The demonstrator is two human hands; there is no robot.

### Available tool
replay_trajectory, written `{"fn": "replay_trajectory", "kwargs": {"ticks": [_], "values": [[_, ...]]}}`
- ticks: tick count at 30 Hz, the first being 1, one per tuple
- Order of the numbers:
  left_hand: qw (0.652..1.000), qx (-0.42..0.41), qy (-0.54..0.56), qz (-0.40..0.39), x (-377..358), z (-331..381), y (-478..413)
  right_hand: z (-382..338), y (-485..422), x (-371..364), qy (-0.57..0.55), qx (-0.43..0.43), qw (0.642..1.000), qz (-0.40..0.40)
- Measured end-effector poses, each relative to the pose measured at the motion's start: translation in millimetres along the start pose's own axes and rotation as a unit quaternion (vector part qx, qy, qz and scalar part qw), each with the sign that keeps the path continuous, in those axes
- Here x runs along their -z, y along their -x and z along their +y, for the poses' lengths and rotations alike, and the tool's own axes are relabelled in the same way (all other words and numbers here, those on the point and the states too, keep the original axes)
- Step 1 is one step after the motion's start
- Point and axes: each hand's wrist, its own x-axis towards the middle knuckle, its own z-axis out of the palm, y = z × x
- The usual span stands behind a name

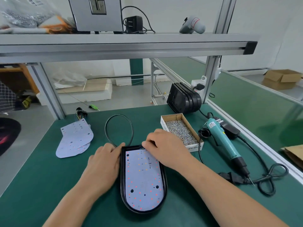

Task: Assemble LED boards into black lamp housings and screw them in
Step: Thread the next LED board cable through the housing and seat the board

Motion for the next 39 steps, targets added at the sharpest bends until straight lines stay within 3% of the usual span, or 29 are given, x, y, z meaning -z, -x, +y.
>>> {"fn": "replay_trajectory", "kwargs": {"ticks": [4,10,15,18,21,25,28,33,36,39], "values": [[0.994,-0.036,0.095,0.037,2,-1,0,8,-3,11,-0.058,-0.010,0.998,0.027],[0.969,-0.003,0.228,0.092,5,0,3,25,-5,46,-0.102,-0.038,0.990,0.090],[0.933,0.052,0.281,0.219,0,-2,4,63,14,89,-0.059,-0.101,0.984,0.134],[0.925,0.020,0.277,0.260,-1,-2,2,102,40,101,0.068,-0.162,0.973,0.152],[0.926,-0.008,0.270,0.265,-3,3,2,138,65,105,0.155,-0.243,0.951,0.116],[0.914,-0.033,0.246,0.321,2,6,5,162,85,102,0.173,-0.303,0.937,-0.018],[0.904,-0.050,0.239,0.352,7,4,7,163,86,93,0.148,-0.306,0.940,-0.027],[0.913,0.043,0.320,0.248,-4,-2,5,164,84,93,0.049,-0.314,0.948,0.014],[0.883,0.116,0.392,0.233,-4,-7,2,167,85,95,-0.053,-0.310,0.948,0.052],[0.840,0.203,0.443,0.237,-4,-17,-6,167,85,97,-0.237,-0.299,0.917,0.113]]}}
